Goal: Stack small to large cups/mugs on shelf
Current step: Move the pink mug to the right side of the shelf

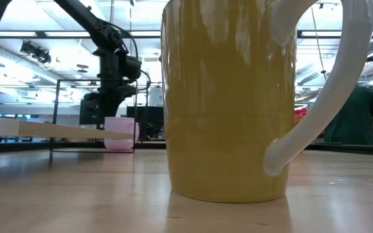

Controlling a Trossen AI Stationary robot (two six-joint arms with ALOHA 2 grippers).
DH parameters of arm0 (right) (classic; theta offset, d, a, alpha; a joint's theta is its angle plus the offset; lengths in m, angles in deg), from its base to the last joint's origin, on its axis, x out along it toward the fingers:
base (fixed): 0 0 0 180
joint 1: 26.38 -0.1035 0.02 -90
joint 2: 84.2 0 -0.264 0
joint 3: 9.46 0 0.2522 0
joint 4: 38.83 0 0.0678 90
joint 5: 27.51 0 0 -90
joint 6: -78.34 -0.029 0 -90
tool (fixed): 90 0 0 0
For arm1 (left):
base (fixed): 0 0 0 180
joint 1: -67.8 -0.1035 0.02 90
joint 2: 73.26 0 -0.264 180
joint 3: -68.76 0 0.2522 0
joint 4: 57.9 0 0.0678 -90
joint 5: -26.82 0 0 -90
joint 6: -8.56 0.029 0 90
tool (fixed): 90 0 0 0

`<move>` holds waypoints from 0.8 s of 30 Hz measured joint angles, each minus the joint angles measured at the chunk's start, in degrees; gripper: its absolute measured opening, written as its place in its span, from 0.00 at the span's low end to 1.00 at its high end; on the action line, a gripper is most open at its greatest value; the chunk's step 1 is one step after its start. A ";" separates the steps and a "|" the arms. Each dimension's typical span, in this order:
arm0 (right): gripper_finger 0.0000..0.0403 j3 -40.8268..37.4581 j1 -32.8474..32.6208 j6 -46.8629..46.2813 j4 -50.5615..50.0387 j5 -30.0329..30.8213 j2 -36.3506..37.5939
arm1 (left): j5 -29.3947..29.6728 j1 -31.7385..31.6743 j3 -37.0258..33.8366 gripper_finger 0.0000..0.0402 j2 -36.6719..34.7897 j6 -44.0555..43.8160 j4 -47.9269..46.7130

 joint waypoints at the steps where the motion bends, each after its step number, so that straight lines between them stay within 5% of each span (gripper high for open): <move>1: 0.04 0.00 0.00 0.00 -0.30 0.01 0.00 | -0.03 0.24 0.00 0.03 -0.15 0.17 -0.01; 14: 0.04 0.00 -2.69 -0.52 -3.06 0.15 0.00 | -0.16 5.78 13.20 0.04 -0.78 -0.78 -1.44; 24: 0.04 0.00 -7.03 -8.02 -11.37 10.22 0.00 | -0.14 14.64 27.35 0.03 -0.84 -8.58 -6.08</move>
